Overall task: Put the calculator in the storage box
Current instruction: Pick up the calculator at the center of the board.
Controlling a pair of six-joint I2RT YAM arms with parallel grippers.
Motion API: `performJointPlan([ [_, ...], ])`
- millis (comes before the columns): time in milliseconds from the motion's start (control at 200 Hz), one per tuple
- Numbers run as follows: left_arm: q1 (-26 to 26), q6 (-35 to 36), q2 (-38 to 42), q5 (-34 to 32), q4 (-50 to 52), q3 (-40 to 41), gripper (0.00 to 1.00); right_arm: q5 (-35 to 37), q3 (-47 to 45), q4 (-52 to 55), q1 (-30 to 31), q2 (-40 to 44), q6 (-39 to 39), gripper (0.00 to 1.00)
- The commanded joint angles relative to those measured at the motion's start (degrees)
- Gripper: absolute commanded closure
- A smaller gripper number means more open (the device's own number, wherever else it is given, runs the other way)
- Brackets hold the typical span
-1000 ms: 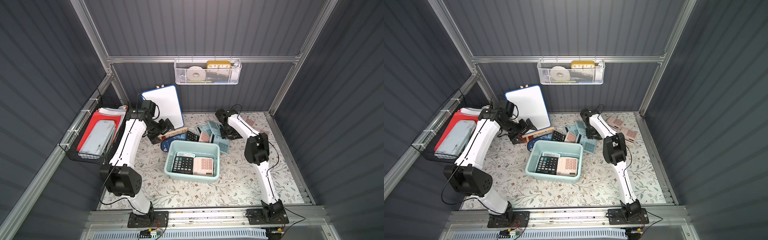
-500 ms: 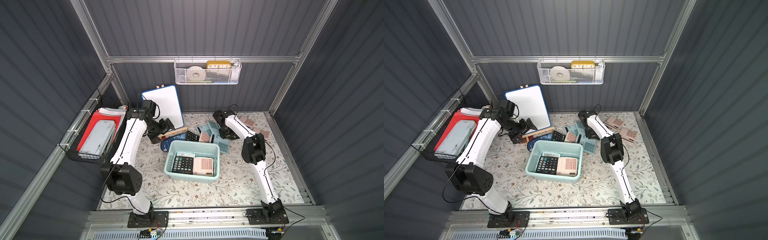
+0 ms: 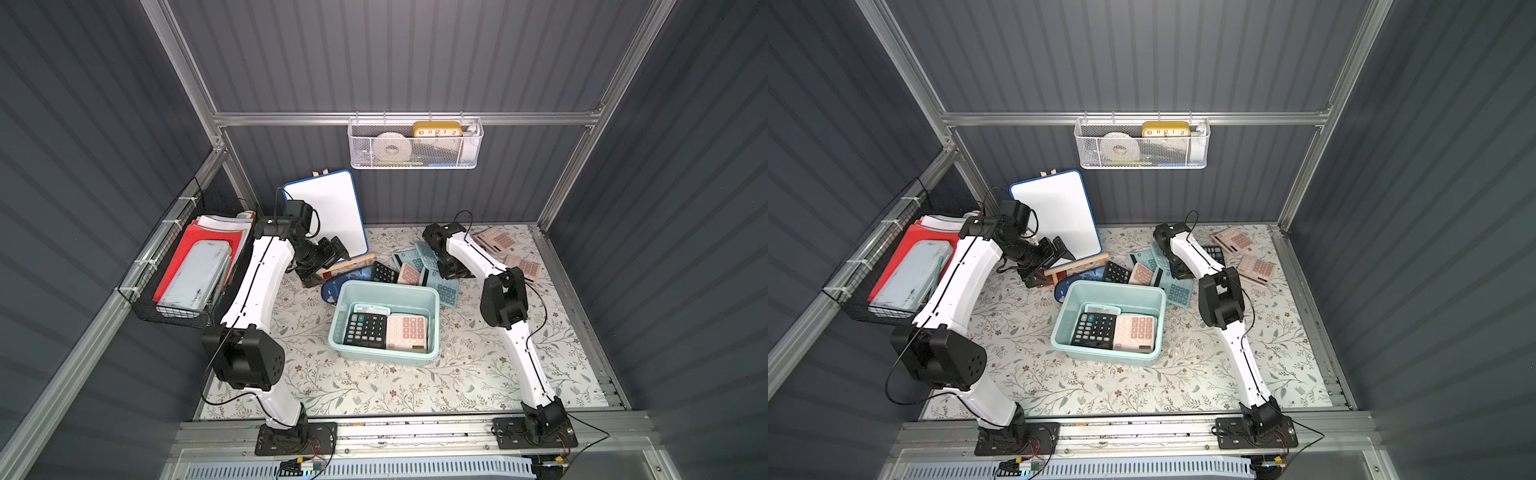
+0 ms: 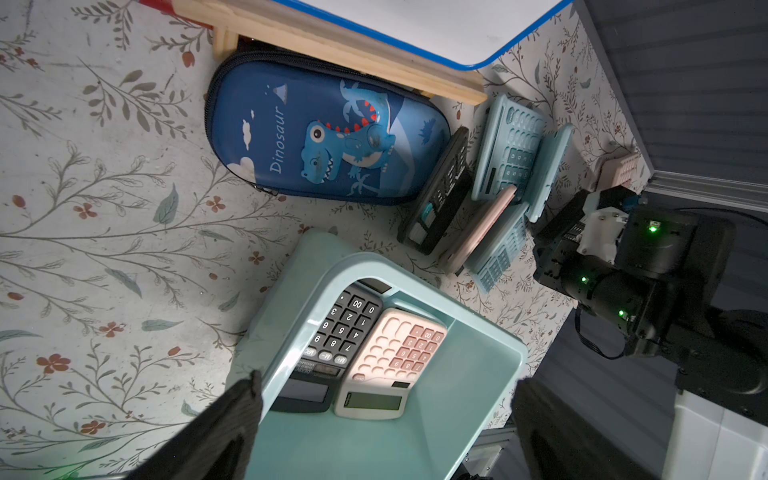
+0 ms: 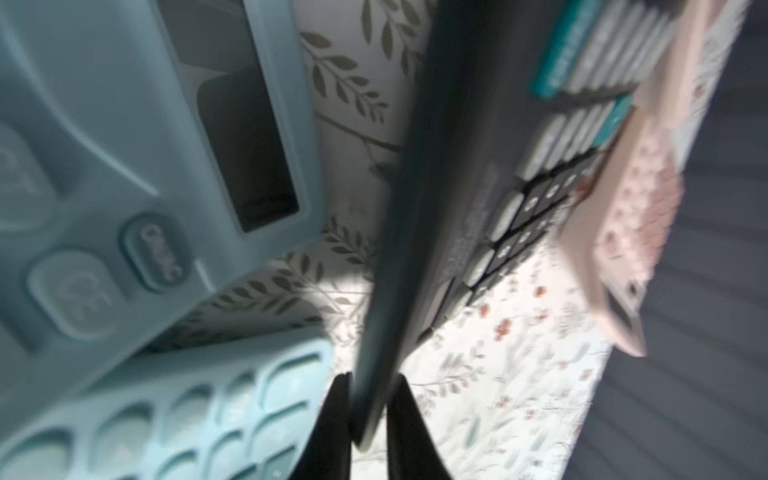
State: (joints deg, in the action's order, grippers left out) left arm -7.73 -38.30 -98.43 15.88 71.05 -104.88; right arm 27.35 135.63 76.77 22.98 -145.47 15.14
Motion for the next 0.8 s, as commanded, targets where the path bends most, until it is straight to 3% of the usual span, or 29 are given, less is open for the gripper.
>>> performJointPlan([
  [0,0.3,0.5,1.4,0.6,-0.5,0.8,0.01,-3.3,0.6,0.7,-0.2,2.3,1.8,0.97],
  [375,0.3,0.1,3.2,-0.2,-2.0,3.1,0.01,-13.1,-2.4,0.3,-0.2,13.7,5.7,1.0],
  [795,-0.4,3.5,1.9,-2.2,-4.3,0.0,0.01,-36.4,-3.0,6.4,-0.6,25.5,16.2,1.0],
])
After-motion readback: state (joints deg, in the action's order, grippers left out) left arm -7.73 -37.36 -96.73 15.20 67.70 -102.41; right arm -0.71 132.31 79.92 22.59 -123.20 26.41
